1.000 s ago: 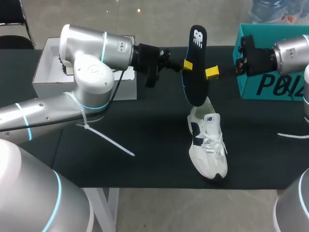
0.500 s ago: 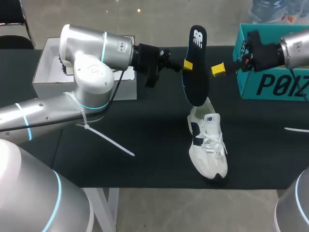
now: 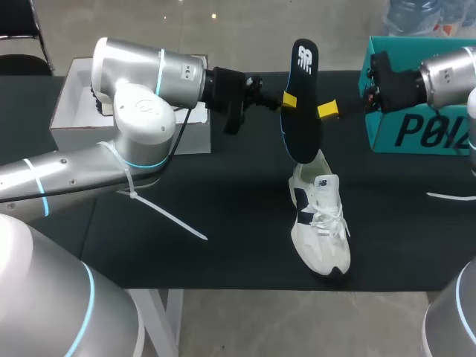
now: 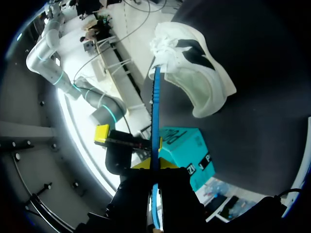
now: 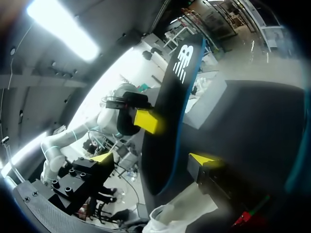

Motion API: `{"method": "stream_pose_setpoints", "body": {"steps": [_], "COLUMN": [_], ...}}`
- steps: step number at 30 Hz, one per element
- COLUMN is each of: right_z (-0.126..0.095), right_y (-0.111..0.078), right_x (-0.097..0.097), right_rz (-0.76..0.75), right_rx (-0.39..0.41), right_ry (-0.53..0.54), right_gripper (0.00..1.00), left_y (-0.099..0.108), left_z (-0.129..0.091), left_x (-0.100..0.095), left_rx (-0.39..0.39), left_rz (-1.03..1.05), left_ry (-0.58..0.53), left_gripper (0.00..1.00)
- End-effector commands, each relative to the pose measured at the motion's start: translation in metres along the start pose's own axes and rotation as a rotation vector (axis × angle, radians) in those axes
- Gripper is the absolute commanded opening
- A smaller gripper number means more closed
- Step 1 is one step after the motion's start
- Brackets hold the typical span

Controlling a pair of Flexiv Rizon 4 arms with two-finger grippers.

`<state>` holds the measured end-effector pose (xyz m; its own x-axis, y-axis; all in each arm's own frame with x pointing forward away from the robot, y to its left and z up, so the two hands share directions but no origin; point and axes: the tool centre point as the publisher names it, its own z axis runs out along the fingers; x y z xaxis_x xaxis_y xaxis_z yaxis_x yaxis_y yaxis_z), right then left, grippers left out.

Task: Take the shoe out of the shoebox, open the shoe tongue, remove and reinsert the insole, then place the shoe into the shoebox

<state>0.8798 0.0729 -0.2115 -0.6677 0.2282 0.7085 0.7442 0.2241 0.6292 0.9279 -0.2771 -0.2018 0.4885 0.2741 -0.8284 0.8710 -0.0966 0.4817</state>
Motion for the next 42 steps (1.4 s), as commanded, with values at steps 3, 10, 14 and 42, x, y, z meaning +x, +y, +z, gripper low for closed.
{"method": "stream_pose_setpoints", "body": {"steps": [3,10,14,42], "right_z": [0.011,0.022,0.027,0.024], "right_y": [0.005,0.009,0.014,0.016], "right_x": [-0.004,-0.005,-0.008,-0.015], "right_rz": [-0.002,-0.003,-0.002,0.009], "right_rx": [0.0,-0.006,-0.01,-0.016], "right_ry": [0.014,0.024,0.027,0.016], "right_gripper": [1.0,1.0,0.74,0.53], "left_y": [0.0,0.0,0.0,0.0], "left_z": [0.0,0.0,0.0,0.0], "left_x": [0.0,0.0,0.0,0.0], "left_rx": [0.0,0.0,0.0,0.0], "left_rz": [0.002,0.002,0.002,0.002], "left_ry": [0.001,0.001,0.001,0.001], "left_gripper": [0.0,0.0,0.0,0.0]}}
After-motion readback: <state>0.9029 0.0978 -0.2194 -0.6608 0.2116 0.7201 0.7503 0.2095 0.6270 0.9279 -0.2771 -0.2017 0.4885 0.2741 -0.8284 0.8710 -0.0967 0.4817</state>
